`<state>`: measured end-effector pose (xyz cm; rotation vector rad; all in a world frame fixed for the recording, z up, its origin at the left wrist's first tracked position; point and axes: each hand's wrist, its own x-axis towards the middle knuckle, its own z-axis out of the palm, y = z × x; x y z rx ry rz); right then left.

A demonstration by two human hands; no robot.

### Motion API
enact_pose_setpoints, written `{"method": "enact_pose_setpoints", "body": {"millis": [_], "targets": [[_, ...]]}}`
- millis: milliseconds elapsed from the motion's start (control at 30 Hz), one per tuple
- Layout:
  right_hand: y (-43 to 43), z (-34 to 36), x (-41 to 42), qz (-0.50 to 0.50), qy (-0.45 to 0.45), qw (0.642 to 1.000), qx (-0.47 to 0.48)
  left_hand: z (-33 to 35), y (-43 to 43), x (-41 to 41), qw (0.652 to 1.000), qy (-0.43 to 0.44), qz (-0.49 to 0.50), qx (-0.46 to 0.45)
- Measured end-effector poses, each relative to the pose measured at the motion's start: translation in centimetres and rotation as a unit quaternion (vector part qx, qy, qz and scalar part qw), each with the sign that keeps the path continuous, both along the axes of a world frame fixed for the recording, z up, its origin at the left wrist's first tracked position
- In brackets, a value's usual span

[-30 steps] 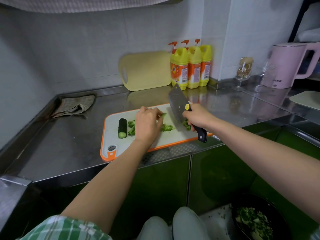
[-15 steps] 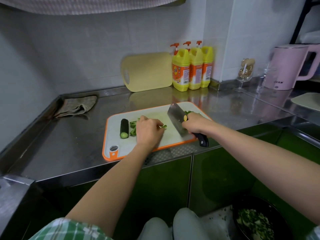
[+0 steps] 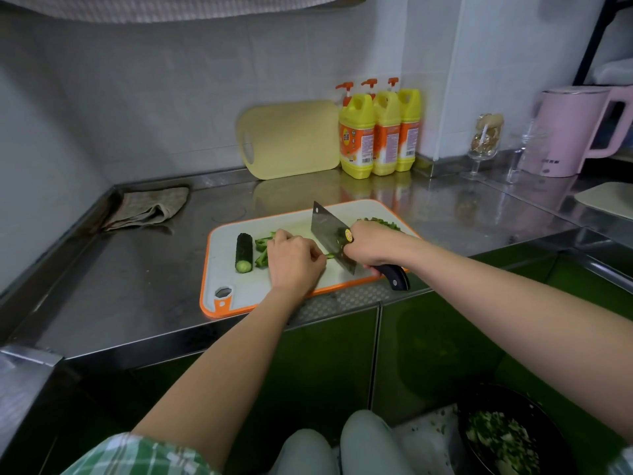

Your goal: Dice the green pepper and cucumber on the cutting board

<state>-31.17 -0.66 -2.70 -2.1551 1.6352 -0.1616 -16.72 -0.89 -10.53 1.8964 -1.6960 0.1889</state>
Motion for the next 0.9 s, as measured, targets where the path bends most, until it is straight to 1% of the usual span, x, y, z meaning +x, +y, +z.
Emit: {"method": "enact_pose_setpoints", "body": {"millis": [67, 133, 267, 333, 500, 633, 700, 800, 900], "targets": [[-0.1, -0.5, 0.9, -0.007, 0.027, 0.999, -0.021, 0.0, 0.0, 0.0, 1.000, 0.003, -0.003, -0.001], [-0.5, -1.0, 1.6, -0.019, 0.030, 0.999, -0.039, 0.1, 0.1, 0.0, 1.000, 0.009, -0.002, -0.003], [-0.9, -1.0, 0.9, -0.026, -0.035, 0.998, -0.044, 0.3, 0.3, -0.1, 1.000, 0.016, 0.013, -0.001], [-0.8, -0.5, 0.3, -0.018, -0.051, 0.998, -0.040, 0.3, 0.4, -0.1, 1.000, 0.023, 0.021, 0.002], [0.1, 0.1, 0.5, 0.010, -0.002, 1.000, -0.006, 0.3, 0.3, -0.1, 0.999, 0.036, 0.016, 0.011], [-0.3, -0.7, 1.7, -0.003, 0.018, 1.000, -0.021, 0.4, 0.4, -0.1, 0.999, 0.037, 0.011, 0.010], [-0.5, -1.2, 1.9, -0.016, -0.003, 0.999, -0.029, 0.3, 0.5, 0.1, 0.999, 0.036, 0.008, 0.008], [-0.8, -1.6, 1.4, -0.035, -0.069, 0.996, -0.041, 0.3, 0.6, 0.2, 0.999, 0.037, 0.000, 0.011], [-0.5, -0.8, 0.9, -0.026, -0.085, 0.996, -0.030, 0.3, 0.6, 0.3, 0.999, 0.041, 0.005, 0.016]]}}
